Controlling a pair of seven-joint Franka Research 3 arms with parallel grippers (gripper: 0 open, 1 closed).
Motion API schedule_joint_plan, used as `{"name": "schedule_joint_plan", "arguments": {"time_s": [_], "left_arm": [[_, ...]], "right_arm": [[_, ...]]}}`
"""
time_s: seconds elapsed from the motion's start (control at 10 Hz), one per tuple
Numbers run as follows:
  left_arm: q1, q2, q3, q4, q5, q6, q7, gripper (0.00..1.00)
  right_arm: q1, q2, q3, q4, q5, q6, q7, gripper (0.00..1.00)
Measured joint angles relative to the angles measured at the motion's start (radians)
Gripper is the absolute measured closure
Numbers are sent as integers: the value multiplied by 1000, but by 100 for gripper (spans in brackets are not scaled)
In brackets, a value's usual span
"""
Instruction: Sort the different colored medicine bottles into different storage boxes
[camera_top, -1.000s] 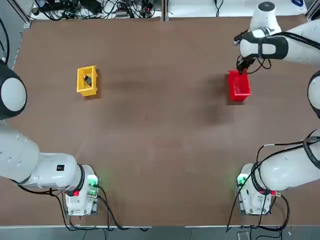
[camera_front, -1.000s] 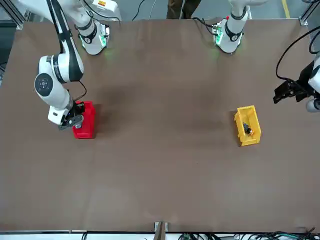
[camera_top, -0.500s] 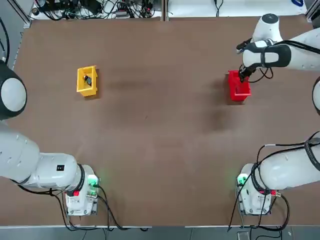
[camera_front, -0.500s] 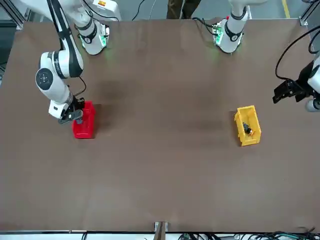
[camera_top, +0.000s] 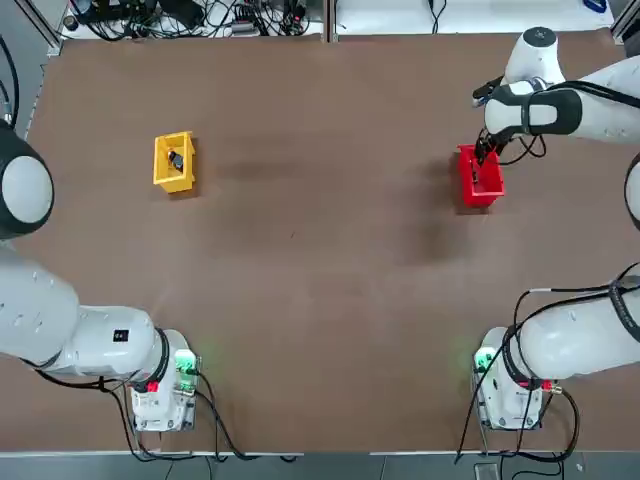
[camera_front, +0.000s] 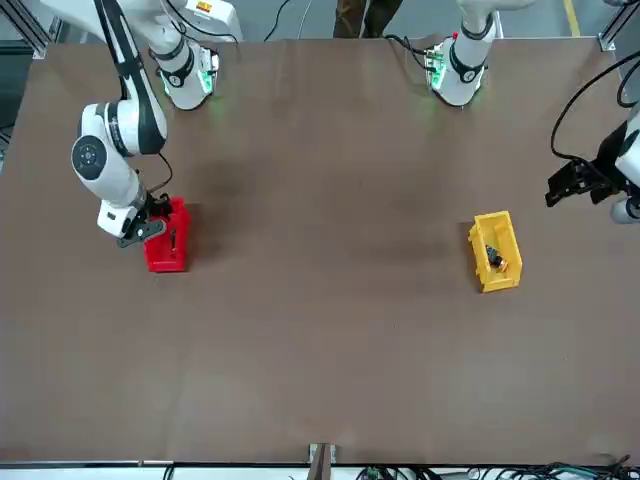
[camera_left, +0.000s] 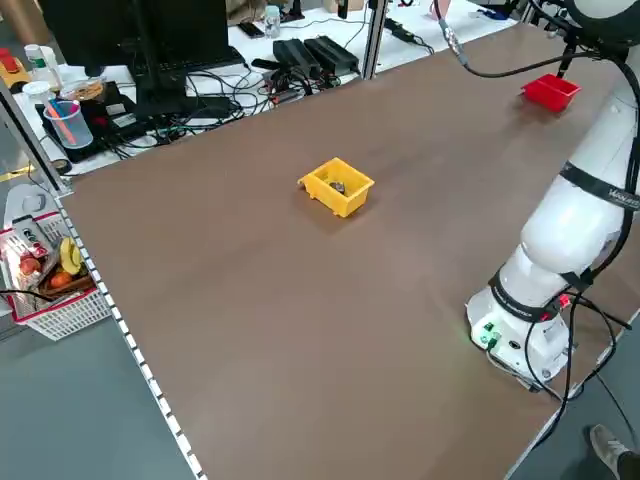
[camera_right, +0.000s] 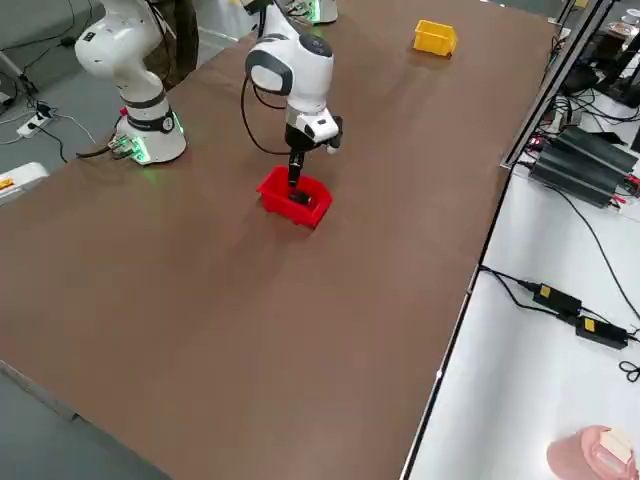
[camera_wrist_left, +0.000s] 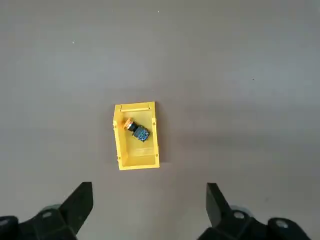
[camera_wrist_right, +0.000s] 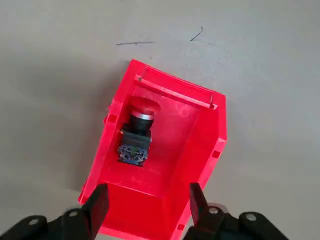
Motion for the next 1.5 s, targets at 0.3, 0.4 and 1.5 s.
{"name": "schedule_joint_plan", "arguments": {"time_s": [0.3, 0.4, 1.5], "left_arm": [[0, 0, -1, 0, 0, 0, 1, 0], [0, 0, -1, 1, 0, 0, 1, 0], [3, 0, -1, 8, 0, 0, 1, 0]], "right_arm": [[0, -8, 1, 39, 13, 6, 76, 15], [-2, -13, 1, 67, 14, 4, 101, 1], [-82, -23, 2, 673, 87, -574, 231, 0]]}}
